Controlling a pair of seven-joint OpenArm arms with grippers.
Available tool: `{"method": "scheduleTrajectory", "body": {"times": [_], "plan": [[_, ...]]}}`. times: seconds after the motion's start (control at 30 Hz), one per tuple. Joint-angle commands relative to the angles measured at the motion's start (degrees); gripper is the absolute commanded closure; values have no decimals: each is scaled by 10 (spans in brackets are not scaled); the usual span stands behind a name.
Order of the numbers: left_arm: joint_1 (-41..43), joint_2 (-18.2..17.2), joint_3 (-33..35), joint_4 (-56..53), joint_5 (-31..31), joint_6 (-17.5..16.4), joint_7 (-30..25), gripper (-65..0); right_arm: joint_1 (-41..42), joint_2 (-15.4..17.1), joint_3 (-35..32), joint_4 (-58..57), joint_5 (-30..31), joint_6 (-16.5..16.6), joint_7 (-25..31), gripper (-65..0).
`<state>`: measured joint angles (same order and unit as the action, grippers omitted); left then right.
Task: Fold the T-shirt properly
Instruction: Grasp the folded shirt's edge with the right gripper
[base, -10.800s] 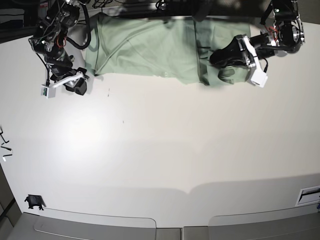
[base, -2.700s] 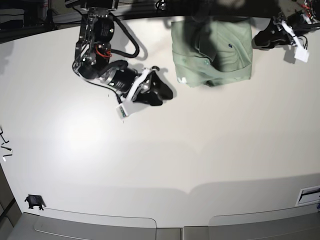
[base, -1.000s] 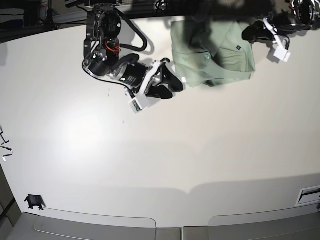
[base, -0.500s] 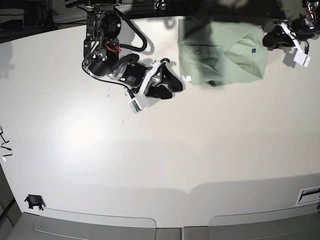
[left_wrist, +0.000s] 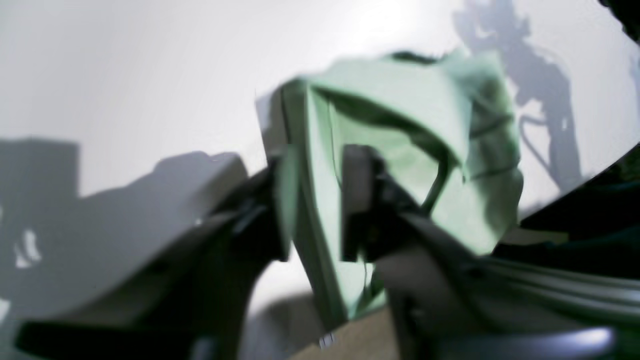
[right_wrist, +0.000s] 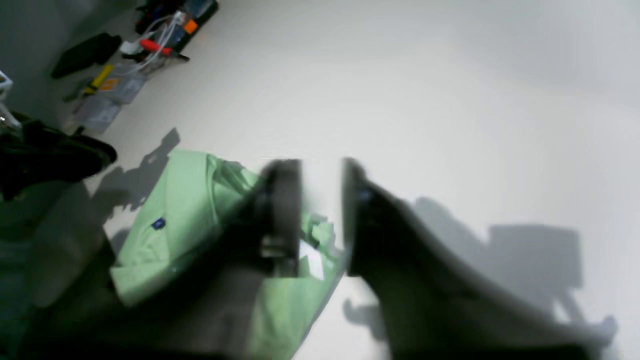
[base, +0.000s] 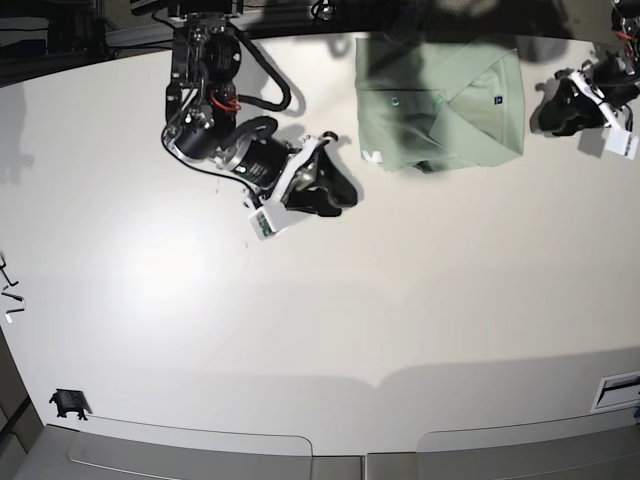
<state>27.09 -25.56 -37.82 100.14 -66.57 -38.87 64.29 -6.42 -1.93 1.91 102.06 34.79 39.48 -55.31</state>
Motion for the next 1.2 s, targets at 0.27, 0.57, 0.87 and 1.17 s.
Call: {"method": "scheduleTrajectory", "body": {"times": [0.27,0.57,0.87,1.17], "plan": [[-26,32,22,9,-9,-2,-18,0,24,-21,-92,4,89,5,-66,0],[-25,41,171,8,98,0,-61,0,24,-20,-146,-105,-37,5,-13,0],[-25,41,252,7,366,187,-172,0,26,-21,-81,-146,-49,-32,-1,0],[-25,37,251,44,389,202,-180,0,31,-20,-33,-141,-42,-39,-5,0]]}}
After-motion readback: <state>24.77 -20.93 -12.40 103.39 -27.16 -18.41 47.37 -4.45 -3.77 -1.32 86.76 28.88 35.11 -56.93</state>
